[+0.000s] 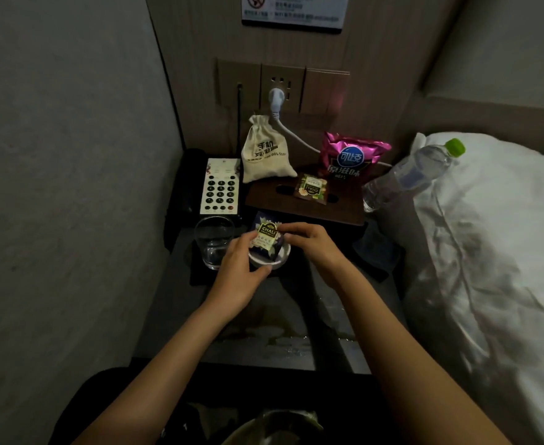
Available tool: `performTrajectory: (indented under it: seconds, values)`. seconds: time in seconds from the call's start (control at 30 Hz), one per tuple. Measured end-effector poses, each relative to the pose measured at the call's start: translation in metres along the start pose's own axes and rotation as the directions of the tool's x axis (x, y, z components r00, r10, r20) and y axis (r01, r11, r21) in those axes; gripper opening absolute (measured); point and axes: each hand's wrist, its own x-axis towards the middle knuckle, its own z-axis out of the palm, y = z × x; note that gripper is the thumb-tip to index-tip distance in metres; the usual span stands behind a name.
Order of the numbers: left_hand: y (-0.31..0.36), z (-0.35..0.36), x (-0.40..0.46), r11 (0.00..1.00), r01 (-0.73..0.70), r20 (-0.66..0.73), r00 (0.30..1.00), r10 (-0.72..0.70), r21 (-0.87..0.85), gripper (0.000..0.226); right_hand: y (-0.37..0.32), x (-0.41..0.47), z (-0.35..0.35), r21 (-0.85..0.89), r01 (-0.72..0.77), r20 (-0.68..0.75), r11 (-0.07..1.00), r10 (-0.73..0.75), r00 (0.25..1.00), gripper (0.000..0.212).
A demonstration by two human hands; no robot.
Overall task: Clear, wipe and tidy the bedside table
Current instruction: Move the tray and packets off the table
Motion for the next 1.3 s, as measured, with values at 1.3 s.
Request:
performTrajectory:
  seconds: [1.3]
  values:
    - [0.02, 0.012, 0.012, 0.597, 0.272, 0.127, 0.953, -0.275, -0.755, 0.025, 0.016, 0.057, -0.038, -0.898, 0.209, 0.032, 0.387, -0.416, 0.909, 0.044]
